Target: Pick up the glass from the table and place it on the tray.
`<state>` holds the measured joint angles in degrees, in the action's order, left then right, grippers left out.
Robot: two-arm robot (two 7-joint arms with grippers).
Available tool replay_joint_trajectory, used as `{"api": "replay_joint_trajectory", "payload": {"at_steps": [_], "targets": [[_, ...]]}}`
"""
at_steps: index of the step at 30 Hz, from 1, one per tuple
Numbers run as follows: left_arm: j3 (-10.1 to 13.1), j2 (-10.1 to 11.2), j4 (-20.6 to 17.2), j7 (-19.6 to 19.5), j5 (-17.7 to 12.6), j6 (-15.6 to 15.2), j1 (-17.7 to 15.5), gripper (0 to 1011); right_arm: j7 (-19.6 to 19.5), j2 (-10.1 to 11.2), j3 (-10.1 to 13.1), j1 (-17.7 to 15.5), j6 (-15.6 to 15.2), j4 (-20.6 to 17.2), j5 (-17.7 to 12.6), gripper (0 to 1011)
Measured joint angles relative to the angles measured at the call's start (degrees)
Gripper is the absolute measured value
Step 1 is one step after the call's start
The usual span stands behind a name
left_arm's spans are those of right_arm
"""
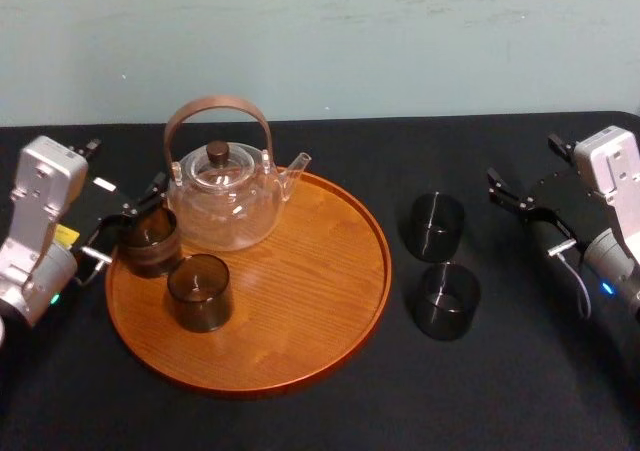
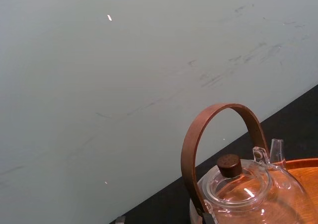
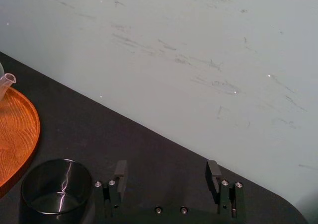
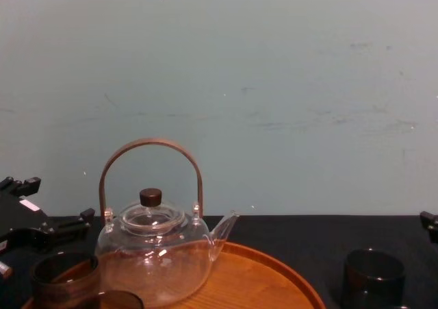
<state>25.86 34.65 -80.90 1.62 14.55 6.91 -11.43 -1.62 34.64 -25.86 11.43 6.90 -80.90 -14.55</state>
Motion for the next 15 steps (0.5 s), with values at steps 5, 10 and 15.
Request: {"api": "replay_joint_trajectory", "payload": {"at_steps": [5,10,15], "targets": [[0.0,0.0,0.0,0.0,0.0,0.0,0.0,1001,0.0,0.0,0.0,0.0,0.0,0.0,0.0,1002],[0.0,0.0,0.0,0.0,0.0,0.0,0.0,1001,0.0,0.0,0.0,0.0,0.0,0.0,0.0,1002],[0.0,0.0,0.0,0.0,0.0,0.0,0.0,1001,0.0,0.0,0.0,0.0,0.0,0.0,0.0,1002]]}}
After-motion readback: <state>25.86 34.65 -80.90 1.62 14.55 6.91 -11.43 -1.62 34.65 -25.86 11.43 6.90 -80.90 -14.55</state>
